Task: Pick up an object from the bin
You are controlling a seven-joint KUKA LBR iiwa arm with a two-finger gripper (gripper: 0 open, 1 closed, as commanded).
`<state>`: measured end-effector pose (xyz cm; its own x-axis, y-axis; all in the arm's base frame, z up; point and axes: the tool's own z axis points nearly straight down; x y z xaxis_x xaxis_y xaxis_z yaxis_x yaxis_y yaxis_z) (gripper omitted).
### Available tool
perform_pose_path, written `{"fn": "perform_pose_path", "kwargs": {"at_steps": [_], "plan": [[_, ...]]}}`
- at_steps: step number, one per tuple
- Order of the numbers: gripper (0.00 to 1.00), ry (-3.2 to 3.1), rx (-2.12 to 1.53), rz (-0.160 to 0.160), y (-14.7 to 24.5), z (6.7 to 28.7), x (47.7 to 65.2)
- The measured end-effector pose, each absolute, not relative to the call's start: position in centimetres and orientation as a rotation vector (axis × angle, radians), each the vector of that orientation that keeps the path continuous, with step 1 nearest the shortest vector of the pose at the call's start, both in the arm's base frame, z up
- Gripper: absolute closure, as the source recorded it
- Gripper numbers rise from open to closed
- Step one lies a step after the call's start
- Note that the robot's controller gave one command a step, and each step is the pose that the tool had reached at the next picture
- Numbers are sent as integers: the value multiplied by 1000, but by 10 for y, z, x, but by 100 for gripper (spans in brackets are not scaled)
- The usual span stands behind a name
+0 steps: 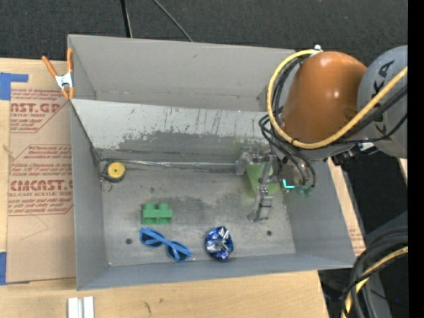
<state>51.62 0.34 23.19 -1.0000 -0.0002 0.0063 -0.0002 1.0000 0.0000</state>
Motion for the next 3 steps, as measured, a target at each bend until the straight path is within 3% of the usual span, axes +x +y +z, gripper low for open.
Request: {"fn": "perform_pose_path", "kwargs": {"at_steps": [1,2,3], "plan": [[0,-3113,396,0,14,69,489],[100,-3119,395,1,14,72,491],[100,-3132,263,0,-12,70,500]]}}
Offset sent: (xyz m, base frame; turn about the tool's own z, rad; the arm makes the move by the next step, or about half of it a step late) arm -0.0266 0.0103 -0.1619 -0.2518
